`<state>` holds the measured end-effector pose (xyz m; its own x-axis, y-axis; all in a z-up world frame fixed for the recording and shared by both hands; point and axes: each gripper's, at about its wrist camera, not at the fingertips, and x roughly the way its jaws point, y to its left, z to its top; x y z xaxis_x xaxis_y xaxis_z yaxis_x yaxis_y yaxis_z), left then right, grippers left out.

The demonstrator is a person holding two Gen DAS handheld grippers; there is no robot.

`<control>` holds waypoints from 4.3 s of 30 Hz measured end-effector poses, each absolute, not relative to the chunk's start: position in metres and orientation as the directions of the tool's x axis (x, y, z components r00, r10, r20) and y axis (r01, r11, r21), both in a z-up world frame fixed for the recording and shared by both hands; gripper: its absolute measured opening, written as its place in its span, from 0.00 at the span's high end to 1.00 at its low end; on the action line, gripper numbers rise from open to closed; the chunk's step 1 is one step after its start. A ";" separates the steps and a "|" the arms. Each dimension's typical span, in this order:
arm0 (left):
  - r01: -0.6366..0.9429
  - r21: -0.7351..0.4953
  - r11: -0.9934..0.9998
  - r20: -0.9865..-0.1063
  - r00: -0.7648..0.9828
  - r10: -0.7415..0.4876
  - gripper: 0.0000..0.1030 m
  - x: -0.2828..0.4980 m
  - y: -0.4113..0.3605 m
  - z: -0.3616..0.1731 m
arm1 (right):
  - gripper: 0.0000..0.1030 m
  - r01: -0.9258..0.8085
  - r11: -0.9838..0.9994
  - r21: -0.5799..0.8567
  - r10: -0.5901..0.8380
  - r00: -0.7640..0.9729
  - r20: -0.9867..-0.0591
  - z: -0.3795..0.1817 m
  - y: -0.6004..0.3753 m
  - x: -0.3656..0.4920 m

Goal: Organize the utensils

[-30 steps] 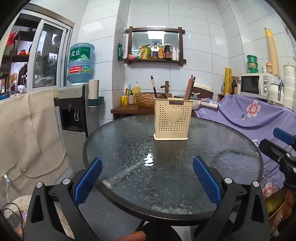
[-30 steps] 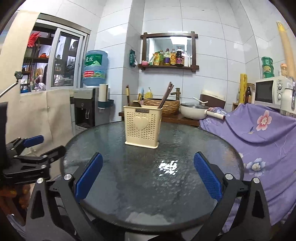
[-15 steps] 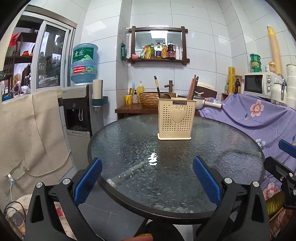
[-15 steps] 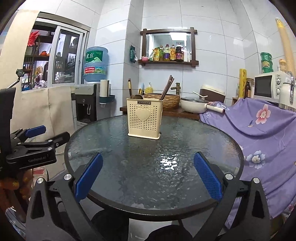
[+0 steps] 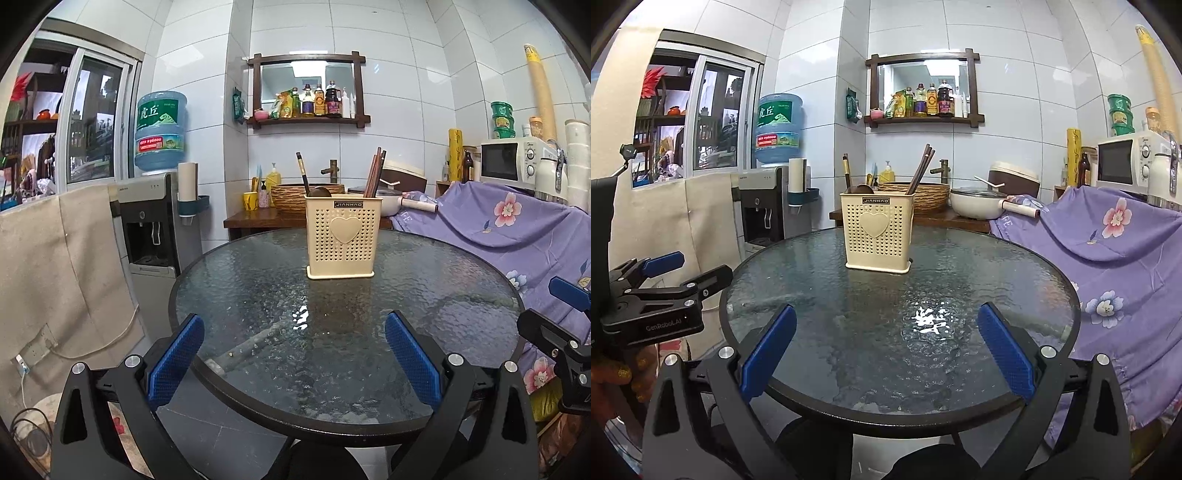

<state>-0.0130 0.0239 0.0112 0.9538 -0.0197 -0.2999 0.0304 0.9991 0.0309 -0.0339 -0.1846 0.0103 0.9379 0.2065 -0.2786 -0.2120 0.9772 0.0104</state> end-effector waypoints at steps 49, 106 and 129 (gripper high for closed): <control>0.058 0.035 0.998 -0.327 0.944 -0.043 0.06 -0.009 0.021 0.012 | 0.06 -0.223 0.975 0.012 0.217 0.928 -0.303 0.010 -0.180 -0.029; 0.061 0.007 0.998 -0.365 0.929 -0.054 0.06 -0.001 0.027 0.017 | 0.06 -0.241 0.971 0.009 0.232 0.923 -0.306 0.007 -0.176 -0.029; 0.064 0.007 0.998 -0.371 0.927 -0.057 0.06 -0.002 0.025 0.013 | 0.06 -0.235 0.972 0.014 0.228 0.921 -0.316 0.006 -0.175 -0.026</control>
<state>-0.0018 0.0248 0.0134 0.9268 -0.0566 -0.3713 0.0639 0.9979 0.0075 -0.0260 -0.1750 0.0060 0.9211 0.2276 -0.3157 -0.2352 0.9718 0.0144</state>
